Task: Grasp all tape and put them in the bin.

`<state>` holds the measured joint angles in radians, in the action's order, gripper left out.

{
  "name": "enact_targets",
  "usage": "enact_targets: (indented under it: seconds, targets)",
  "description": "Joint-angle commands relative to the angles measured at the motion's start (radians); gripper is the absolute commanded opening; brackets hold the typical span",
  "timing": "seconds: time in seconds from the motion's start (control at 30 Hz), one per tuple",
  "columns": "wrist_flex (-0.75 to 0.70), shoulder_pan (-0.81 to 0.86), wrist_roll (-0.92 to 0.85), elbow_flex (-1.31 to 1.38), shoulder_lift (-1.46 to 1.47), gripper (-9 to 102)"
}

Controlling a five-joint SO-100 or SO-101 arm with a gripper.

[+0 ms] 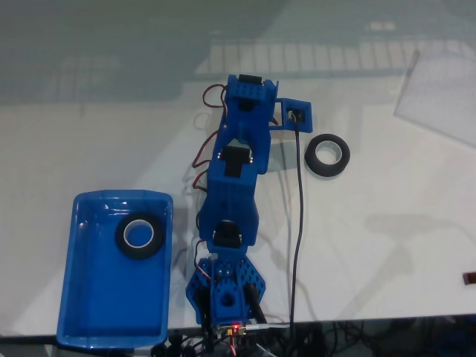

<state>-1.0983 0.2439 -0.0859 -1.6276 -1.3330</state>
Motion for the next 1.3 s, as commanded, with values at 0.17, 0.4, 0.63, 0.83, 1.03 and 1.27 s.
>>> enact_targets:
  seconds: [0.17, 0.4, 0.63, 0.83, 1.03, 1.27]
  targets:
    - [-0.002, 0.005, 0.009, 0.034, -0.101, 0]
    - [-0.006, -0.114, 0.035, -0.023, -0.360, 0]
    - [-0.063, -0.367, 0.020, -0.230, -0.736, 0]
    - [-0.192, -0.607, 0.002, -0.342, -0.966, 0]
    - [-0.255, -0.838, -0.002, -0.431, -1.137, 0]
    - [-0.299, -1.109, 0.015, -0.534, -1.264, 0]
